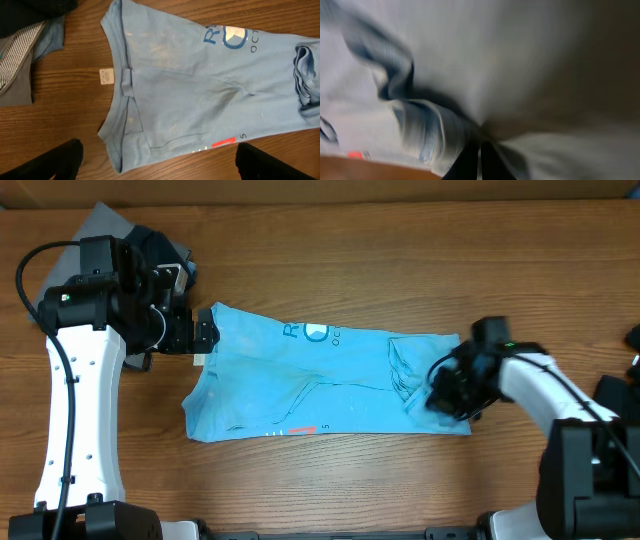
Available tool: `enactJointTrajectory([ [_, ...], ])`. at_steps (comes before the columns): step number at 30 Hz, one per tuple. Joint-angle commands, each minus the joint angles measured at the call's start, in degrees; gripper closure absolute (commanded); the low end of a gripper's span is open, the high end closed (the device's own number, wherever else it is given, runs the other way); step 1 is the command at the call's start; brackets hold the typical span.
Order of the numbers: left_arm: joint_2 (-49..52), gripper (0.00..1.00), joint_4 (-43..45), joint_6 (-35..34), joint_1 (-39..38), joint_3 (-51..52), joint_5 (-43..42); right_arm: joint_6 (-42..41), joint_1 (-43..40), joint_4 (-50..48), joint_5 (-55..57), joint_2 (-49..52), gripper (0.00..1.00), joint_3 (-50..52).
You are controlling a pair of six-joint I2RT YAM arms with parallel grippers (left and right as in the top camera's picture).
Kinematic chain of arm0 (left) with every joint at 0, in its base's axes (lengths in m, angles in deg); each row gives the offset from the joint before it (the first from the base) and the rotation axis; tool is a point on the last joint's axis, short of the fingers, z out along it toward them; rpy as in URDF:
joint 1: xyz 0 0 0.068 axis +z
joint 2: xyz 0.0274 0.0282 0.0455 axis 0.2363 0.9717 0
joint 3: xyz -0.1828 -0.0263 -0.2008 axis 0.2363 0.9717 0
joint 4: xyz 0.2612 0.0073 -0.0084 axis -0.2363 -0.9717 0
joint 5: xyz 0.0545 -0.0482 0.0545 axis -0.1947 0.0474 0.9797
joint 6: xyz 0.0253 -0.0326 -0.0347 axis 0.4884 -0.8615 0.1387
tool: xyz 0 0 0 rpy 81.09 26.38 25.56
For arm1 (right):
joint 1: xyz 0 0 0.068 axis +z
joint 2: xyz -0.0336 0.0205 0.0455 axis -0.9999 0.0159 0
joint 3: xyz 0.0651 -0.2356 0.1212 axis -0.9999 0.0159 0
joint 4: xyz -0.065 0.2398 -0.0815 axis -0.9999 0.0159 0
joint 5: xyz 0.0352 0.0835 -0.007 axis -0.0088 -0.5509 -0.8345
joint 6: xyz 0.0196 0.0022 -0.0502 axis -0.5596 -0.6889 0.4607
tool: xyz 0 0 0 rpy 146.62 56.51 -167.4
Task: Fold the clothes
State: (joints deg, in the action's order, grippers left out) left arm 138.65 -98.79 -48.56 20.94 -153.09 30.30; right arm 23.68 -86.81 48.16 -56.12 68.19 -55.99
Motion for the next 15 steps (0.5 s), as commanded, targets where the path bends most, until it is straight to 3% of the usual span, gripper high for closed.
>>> enactJointTrajectory([
  [1, -0.4, 0.00, 0.1, -0.2, 0.6, -1.1, -0.7, 1.6, 6.8, 0.5, -2.8, 0.5, 0.94, 0.9],
  [5, -0.4, 0.00, 0.3, -0.2, 0.6, -1.1, -0.7, 4.1, 10.3, 0.6, -2.7, -1.1, 0.95, -0.7],
  [10, -0.4, 0.00, 0.2, -0.2, 0.6, -1.1, -0.7, 0.3, 5.9, 1.4, 4.2, -5.5, 0.94, -5.4],
  [12, -0.4, 0.00, 0.0, -0.2, 0.6, -1.1, -0.7, -1.9, 2.5, 1.2, 6.4, -6.4, 0.84, -7.0],
  [15, -0.4, 0.00, 0.0, -0.2, 0.6, -1.1, -0.7, -1.6, -2.8, 0.2, 5.7, -6.4, 0.54, -7.8],
])
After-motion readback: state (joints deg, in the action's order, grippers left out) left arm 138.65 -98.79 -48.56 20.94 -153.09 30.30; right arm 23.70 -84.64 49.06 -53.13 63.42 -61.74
